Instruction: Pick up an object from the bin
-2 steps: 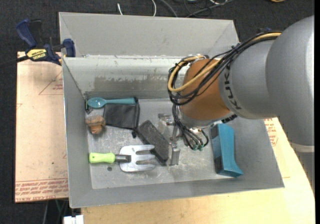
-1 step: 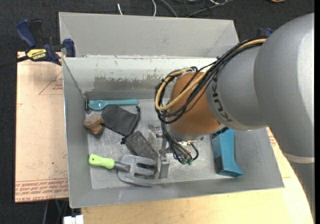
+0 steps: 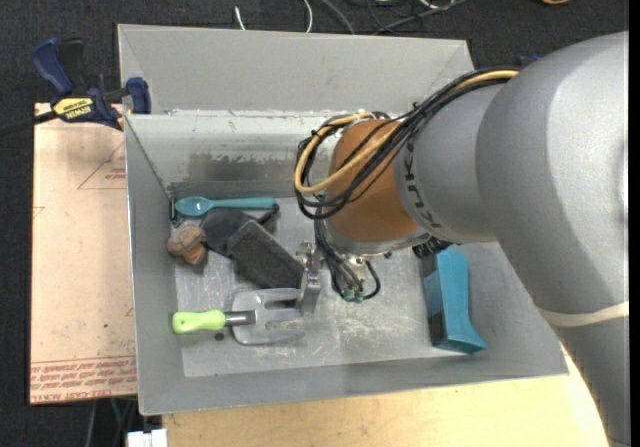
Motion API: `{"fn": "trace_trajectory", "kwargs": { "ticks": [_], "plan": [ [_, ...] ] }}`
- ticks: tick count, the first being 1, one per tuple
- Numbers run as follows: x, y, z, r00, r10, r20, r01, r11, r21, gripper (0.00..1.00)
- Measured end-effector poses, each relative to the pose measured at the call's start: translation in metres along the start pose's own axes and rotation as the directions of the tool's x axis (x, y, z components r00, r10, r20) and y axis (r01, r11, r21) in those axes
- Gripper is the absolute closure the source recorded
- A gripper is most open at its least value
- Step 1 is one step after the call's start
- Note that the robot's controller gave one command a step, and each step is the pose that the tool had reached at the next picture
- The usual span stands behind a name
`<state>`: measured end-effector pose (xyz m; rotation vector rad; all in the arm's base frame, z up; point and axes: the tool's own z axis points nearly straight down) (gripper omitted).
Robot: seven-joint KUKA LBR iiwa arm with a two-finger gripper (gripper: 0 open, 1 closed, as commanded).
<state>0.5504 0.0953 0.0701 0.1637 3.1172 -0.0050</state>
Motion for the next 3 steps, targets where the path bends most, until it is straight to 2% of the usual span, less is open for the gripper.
{"fn": "trace_trajectory", "kwargs": {
  "ticks": [1,2,3],
  "plan": [
    [0.0,0.0,0.0,1.0,0.0,0.0,0.0,1.0,0.0,1.0],
    [-0.004,0.002,-0.062,1.0,-0.03,-0.003,0.03,1.0,0.0,1.0],
    [-0.018,0.024,-0.04,0.971,-0.237,0.003,0.237,0.971,-0.001,1.0]
  ]
}}
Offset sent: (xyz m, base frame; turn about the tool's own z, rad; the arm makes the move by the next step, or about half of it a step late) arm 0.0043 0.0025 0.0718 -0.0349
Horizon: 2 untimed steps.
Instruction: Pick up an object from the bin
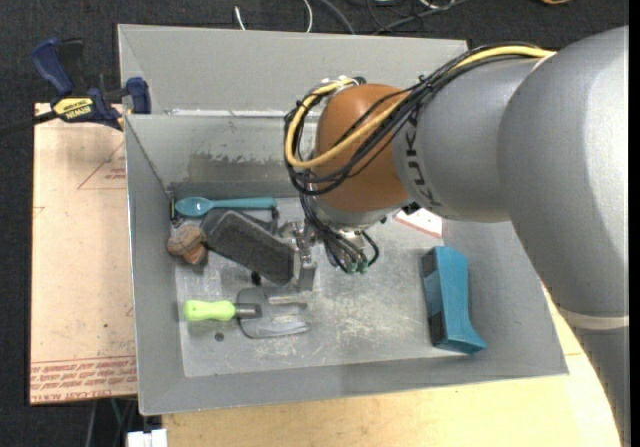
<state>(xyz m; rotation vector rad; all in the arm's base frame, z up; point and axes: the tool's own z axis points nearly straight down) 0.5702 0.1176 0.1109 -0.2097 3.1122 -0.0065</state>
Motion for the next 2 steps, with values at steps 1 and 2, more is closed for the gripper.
{"fn": "trace_trajectory", "kwargs": {
  "ticks": [1,2],
  "plan": [
    [-0.005,-0.003,0.024,0.93,-0.367,-0.002,0.367,0.93,0.001,1.0],
    [-0.042,0.003,0.032,0.882,-0.471,0.0,0.471,0.882,-0.001,1.0]
  ]
}}
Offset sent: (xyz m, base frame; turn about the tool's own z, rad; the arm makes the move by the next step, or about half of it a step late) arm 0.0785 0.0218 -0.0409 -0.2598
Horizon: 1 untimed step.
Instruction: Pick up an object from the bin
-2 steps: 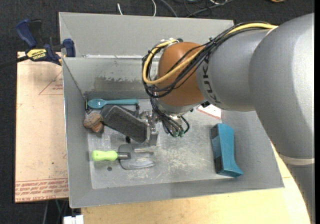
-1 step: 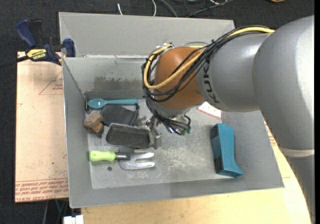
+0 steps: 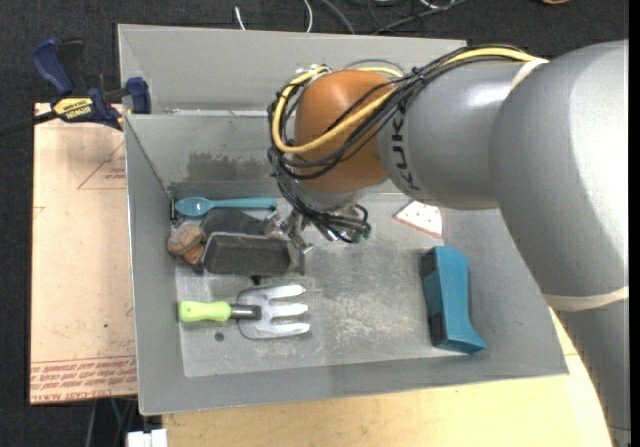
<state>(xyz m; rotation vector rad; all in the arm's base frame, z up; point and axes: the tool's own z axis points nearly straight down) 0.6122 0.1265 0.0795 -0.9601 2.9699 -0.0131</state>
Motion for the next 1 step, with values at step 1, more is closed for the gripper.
{"fn": "trace_trajectory", "kwargs": {
  "ticks": [1],
  "plan": [
    [0.0118,-0.0033,0.0025,0.974,0.224,-0.002,-0.224,0.974,0.0,1.0]
  ]
}}
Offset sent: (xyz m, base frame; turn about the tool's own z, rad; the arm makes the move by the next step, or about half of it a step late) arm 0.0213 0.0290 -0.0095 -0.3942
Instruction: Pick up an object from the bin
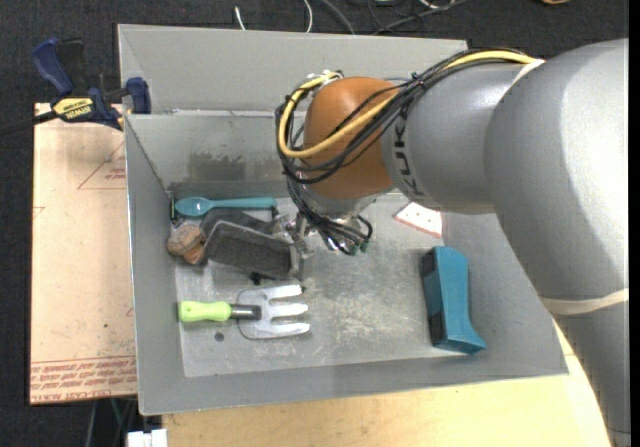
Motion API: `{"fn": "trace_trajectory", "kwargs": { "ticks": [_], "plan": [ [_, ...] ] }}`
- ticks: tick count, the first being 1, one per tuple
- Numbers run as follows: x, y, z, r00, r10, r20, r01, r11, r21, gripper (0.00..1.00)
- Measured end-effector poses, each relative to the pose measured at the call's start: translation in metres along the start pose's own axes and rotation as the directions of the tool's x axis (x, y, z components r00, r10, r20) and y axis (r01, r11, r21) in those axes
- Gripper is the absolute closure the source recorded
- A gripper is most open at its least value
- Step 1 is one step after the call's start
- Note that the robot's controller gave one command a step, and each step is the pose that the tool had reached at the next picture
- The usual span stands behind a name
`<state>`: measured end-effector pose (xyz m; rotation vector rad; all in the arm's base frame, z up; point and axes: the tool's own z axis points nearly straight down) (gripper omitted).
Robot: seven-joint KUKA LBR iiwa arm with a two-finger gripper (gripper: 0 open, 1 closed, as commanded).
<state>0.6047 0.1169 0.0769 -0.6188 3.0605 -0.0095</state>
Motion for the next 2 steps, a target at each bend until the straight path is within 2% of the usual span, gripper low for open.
{"fn": "trace_trajectory", "kwargs": {
  "ticks": [1,2],
  "plan": [
    [-0.019,0.011,0.003,0.947,-0.321,0.005,0.321,0.947,0.003,1.0],
    [-0.015,0.014,-0.056,0.901,-0.434,0.0,0.434,0.901,-0.002,1.0]
  ]
}}
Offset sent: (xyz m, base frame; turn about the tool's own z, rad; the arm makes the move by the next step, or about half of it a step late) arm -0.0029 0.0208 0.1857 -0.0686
